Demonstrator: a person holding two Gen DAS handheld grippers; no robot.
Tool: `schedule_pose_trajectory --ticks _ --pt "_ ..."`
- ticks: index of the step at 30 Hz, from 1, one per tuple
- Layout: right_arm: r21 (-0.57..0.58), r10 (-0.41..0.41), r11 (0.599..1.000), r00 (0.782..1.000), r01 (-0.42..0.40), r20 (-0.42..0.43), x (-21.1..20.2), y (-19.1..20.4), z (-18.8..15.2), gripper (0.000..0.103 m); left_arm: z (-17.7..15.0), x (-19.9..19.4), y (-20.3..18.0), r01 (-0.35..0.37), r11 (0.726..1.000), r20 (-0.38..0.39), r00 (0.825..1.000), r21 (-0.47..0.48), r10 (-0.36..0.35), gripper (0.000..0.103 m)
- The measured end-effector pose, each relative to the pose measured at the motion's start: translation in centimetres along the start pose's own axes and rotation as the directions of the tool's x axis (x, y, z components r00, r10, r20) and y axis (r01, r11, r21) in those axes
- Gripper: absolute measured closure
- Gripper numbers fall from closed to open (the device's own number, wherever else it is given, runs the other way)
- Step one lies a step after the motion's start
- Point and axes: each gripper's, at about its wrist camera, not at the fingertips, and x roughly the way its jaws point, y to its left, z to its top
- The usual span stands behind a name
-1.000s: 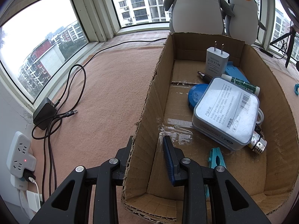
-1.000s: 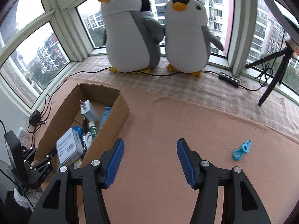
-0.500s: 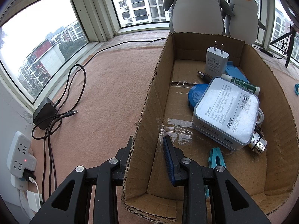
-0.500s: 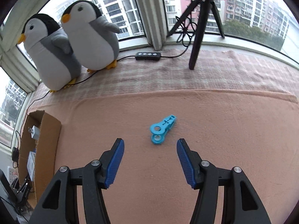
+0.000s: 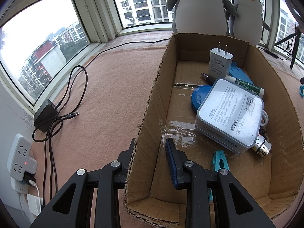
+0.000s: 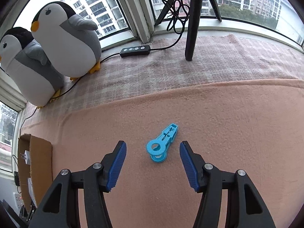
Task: Organize rigid objects
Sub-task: 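Move the right gripper to the teal plastic clip and grasp it, then carry the teal clip with the right gripper into the box and release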
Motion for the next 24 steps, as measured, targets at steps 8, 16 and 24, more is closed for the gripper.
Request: schedule_pose_trajectory --ticks 8,16,24 --pt "-0.016 -0.07 0.997 0.997 0.069 -0.021 1.7 0.5 0.7 0.049 0.0 0.0 0.0 0.0 1.0 0.0 1.0 0.0 0.0 0.073" --pt "-0.017 -0.103 0.995 0.994 0.103 -0.03 2.4 0.2 0.8 0.068 0.0 0.0 0.0 0.0 1.0 0.0 1.0 0.0 0.0 0.073" --pt "-0.017 -0.107 0.994 0.994 0.107 -0.024 2.0 -0.6 0.5 0.085 0.0 0.0 0.0 0.0 1.0 0.0 1.0 0.0 0.0 0.073"
